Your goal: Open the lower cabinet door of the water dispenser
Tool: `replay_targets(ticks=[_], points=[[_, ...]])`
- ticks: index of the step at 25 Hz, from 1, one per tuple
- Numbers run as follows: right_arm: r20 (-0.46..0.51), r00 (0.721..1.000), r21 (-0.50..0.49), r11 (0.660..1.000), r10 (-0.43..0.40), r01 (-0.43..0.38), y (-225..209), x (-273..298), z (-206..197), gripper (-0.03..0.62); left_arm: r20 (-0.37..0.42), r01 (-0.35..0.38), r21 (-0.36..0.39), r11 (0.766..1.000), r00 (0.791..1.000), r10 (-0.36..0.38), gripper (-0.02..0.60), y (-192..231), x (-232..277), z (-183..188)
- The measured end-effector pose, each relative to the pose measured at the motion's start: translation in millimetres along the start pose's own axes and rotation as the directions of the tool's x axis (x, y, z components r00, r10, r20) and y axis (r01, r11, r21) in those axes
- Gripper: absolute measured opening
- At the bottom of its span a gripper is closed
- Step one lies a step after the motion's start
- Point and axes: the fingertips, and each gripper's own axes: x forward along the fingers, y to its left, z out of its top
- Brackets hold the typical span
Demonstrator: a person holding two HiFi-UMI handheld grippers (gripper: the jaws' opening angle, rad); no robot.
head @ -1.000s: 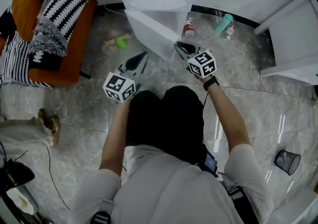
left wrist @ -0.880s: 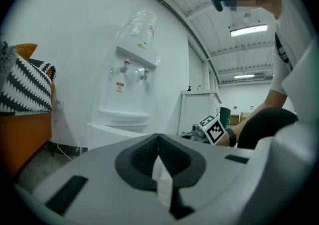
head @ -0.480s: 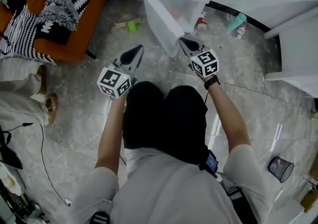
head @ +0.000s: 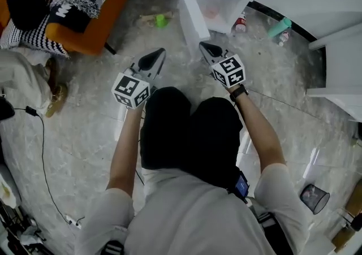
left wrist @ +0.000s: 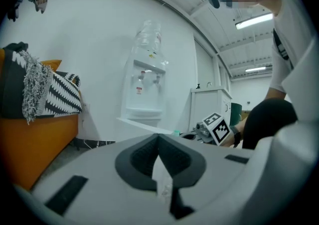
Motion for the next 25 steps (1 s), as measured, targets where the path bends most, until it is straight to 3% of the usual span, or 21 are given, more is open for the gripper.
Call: replay_targets(ticks=[19,25], points=[[-0.001,0.983,-0.076,0.981,0.181,-0.180,47,38,2,0.009,0.007,-0.095,-0.012,0.995,0.995,0.095,0.012,21,-28,-6],[-0.015,0.968,-0.133,0.959,0.252,-0.252,59,45,2,0.009,0.010,-0.114,-0.015,0.993,0.993,0.114,0.012,25,-33,-7]])
